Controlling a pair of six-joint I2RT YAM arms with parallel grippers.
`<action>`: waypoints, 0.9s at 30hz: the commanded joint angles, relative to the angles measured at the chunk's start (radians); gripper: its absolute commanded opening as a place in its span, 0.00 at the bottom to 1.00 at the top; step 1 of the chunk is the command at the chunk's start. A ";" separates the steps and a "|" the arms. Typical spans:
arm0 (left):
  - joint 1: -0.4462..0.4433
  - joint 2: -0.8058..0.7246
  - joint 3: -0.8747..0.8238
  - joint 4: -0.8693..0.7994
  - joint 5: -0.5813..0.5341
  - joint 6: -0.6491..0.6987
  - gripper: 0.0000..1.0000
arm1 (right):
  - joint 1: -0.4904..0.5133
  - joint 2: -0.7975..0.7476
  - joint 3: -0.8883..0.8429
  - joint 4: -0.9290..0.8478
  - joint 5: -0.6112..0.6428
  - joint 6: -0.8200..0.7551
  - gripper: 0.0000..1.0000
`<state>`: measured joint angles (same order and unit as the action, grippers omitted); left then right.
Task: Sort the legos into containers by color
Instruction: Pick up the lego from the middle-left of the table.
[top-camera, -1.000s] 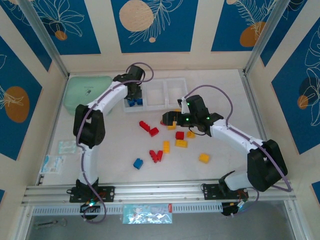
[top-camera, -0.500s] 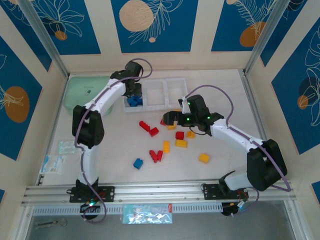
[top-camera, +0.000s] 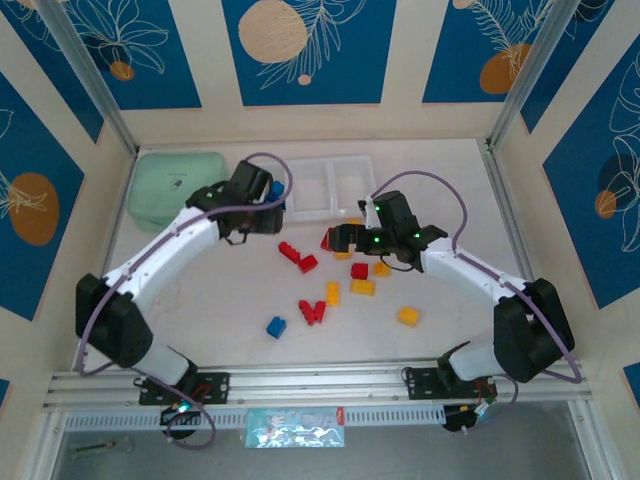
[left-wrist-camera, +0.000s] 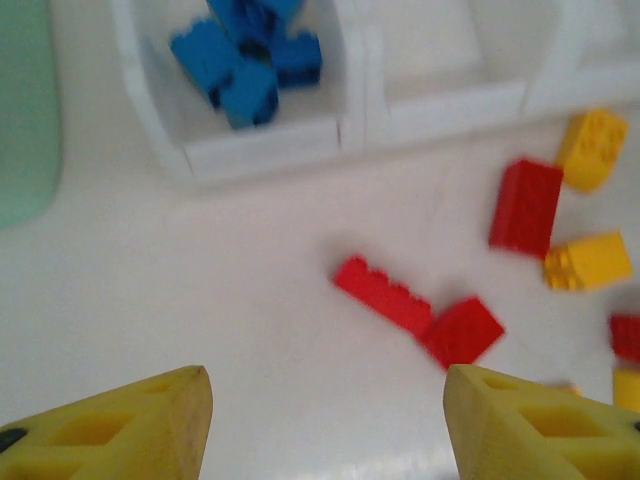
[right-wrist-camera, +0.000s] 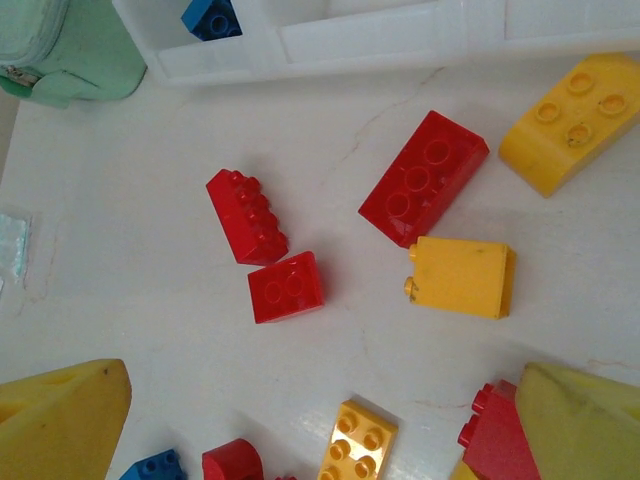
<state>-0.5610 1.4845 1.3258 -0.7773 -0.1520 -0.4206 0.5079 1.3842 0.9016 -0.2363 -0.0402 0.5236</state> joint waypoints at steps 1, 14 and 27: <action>-0.040 -0.072 -0.111 -0.013 0.049 -0.042 0.64 | 0.025 -0.011 0.010 -0.036 0.023 -0.012 0.99; -0.175 -0.196 -0.451 0.043 0.194 -0.199 0.69 | 0.083 -0.056 -0.127 -0.050 -0.024 0.050 0.99; -0.341 -0.140 -0.523 0.030 0.170 -0.286 0.67 | 0.086 -0.126 -0.217 -0.037 -0.018 0.093 0.99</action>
<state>-0.8787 1.3308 0.8185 -0.7330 0.0254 -0.6727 0.5892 1.2774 0.6994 -0.2771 -0.0414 0.5957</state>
